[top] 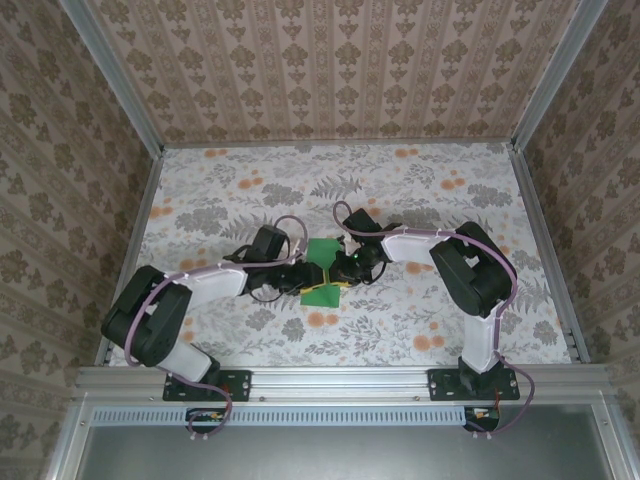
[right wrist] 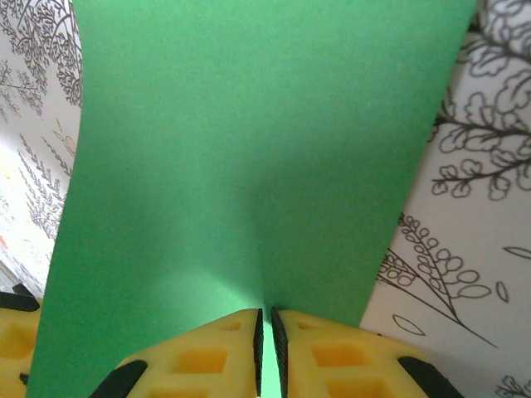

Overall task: Fold a paper plane with a square sheet of paper (pick it up from the middle)
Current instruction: Fold the triangle a second time at the center of the table.

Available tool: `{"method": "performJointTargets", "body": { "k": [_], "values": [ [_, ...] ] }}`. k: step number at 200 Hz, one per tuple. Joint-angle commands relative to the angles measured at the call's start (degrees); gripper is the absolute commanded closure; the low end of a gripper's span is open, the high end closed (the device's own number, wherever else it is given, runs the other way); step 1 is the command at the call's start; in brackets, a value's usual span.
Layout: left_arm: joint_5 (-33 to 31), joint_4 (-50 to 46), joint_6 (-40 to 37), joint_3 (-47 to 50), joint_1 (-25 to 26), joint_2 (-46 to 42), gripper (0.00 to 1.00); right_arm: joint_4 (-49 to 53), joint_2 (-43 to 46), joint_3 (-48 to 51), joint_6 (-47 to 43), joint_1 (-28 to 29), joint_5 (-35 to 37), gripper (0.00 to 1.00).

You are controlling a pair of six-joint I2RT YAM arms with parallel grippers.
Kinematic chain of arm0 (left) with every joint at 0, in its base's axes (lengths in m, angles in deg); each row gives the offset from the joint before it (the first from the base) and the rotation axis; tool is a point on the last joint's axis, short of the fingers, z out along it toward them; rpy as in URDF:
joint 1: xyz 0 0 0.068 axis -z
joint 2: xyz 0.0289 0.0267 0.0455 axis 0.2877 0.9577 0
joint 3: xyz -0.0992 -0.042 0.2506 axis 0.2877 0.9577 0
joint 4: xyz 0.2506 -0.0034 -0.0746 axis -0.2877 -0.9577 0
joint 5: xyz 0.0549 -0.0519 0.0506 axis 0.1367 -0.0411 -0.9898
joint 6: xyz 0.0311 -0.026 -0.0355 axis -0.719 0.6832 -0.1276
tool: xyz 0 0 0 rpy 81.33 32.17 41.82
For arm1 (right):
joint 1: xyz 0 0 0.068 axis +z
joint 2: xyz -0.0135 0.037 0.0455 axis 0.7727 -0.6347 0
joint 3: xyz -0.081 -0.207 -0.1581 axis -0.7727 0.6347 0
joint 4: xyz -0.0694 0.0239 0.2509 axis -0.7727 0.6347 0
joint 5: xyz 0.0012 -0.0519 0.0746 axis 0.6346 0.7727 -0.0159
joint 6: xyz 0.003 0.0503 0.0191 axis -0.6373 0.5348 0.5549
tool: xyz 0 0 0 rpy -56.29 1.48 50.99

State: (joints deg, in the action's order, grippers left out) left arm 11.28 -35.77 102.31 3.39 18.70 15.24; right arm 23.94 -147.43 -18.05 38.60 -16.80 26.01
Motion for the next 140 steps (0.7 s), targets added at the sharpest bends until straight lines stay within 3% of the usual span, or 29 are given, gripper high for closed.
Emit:
{"method": "performJointTargets", "body": {
  "k": [1, 67, 108, 140],
  "values": [
    [0.8, 1.9, 0.5, -1.9, 0.6, 1.9, 0.60, 3.3, -1.9, 0.3, 1.3, -0.2, 3.2, 0.81],
    [-0.1, 3.7, 0.8, -2.3, 0.6, 4.0, 0.45, -2.9, 4.0, 3.2, 5.7, -3.1, -2.0, 0.71],
    [-0.6, 2.7, 0.3, -1.9, 0.6, 5.1, 0.49, -3.1, 9.0, 4.9, 3.3, -5.9, -5.7, 0.61],
    [-0.6, 3.3, 0.6, -2.3, 0.6, 5.4, 0.54, -1.3, 8.4, 4.5, 1.6, -6.1, -5.3, 0.66]
  ]
}}
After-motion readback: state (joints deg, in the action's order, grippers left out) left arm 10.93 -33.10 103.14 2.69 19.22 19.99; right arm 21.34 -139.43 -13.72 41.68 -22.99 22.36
